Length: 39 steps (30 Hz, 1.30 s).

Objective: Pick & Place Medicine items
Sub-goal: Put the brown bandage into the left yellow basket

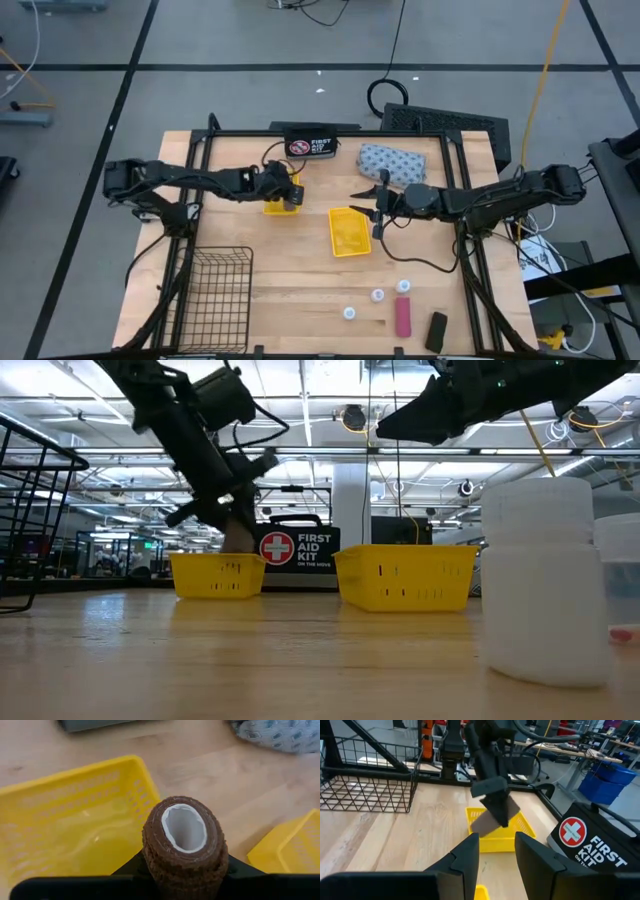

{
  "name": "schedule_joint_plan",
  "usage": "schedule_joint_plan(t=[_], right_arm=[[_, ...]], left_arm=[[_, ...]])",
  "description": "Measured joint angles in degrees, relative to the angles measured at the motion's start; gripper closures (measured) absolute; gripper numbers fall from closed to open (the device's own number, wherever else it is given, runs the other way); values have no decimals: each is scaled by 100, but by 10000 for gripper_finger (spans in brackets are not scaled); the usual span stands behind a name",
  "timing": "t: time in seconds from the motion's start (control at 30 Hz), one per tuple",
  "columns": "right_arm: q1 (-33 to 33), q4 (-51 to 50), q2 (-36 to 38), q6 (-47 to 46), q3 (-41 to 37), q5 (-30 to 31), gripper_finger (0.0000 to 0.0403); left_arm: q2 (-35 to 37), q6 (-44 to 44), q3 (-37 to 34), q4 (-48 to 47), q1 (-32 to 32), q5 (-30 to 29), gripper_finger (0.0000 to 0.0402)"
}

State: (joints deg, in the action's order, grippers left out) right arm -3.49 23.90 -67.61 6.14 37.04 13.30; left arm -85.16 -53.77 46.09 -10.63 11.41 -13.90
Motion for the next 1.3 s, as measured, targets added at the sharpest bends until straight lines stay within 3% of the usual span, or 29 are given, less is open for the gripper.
schedule_joint_plan(t=[0.3, 0.73, 1.07, 1.3], right_arm=[[0, -19, 0, -5, 0, 2, 289], [0, -21, 0, 5, 0, 4, 287], [0, -22, 0, 10, 0, 7, 287], [0, -24, 0, 10, 0, 7, 287]], left_arm=[[-397, 115, 4, 306, 25, 89, 309], [-383, 358, 2, 323, 25, 54, 302], [-383, 468, 4, 338, 25, 34, 173], [-383, 677, 2, 358, 25, 4, 123]])
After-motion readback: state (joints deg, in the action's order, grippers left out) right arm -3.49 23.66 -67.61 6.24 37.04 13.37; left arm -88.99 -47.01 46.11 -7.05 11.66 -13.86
